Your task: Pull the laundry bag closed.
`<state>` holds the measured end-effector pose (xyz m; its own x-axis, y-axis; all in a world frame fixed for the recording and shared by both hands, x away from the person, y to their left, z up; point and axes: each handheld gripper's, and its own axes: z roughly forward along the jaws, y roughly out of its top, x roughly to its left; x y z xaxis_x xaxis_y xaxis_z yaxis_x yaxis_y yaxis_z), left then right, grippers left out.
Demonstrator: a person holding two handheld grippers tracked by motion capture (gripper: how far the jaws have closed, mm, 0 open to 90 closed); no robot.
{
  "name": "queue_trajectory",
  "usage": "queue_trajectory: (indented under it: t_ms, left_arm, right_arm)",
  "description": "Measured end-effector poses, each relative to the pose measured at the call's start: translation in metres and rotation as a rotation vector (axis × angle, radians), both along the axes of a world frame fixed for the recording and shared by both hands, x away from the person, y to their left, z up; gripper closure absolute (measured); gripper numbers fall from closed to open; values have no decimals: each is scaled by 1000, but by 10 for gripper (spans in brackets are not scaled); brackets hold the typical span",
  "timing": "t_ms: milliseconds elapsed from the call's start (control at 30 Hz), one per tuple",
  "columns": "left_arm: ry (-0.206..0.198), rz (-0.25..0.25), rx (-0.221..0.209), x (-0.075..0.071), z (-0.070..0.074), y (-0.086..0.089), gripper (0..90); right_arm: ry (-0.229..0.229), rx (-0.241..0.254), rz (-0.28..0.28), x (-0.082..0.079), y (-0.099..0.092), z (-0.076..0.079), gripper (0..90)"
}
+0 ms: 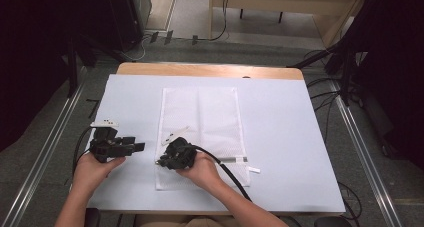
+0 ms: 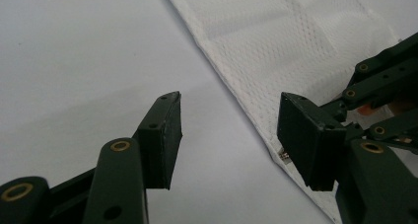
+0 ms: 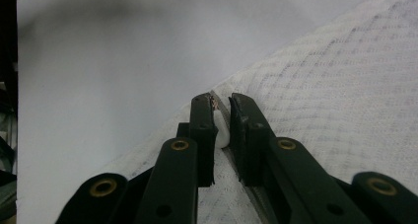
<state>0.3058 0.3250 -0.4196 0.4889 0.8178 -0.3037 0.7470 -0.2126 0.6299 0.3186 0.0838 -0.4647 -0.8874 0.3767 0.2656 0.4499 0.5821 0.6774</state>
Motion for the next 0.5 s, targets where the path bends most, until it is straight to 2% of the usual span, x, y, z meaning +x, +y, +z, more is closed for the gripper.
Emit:
queue_trajectory:
  t_ms: [267, 433, 500]
  left_arm:
    - [1, 2, 1, 0, 0, 0, 431]
    - [0, 0, -1, 0, 0, 1, 431]
    - [1, 3, 1, -1, 0, 1, 431]
  right_arm:
    - [15, 20, 9, -3, 3, 1, 819]
    - [-6, 0, 18, -6, 8, -2, 826]
    - [4, 1, 15, -7, 8, -3, 848]
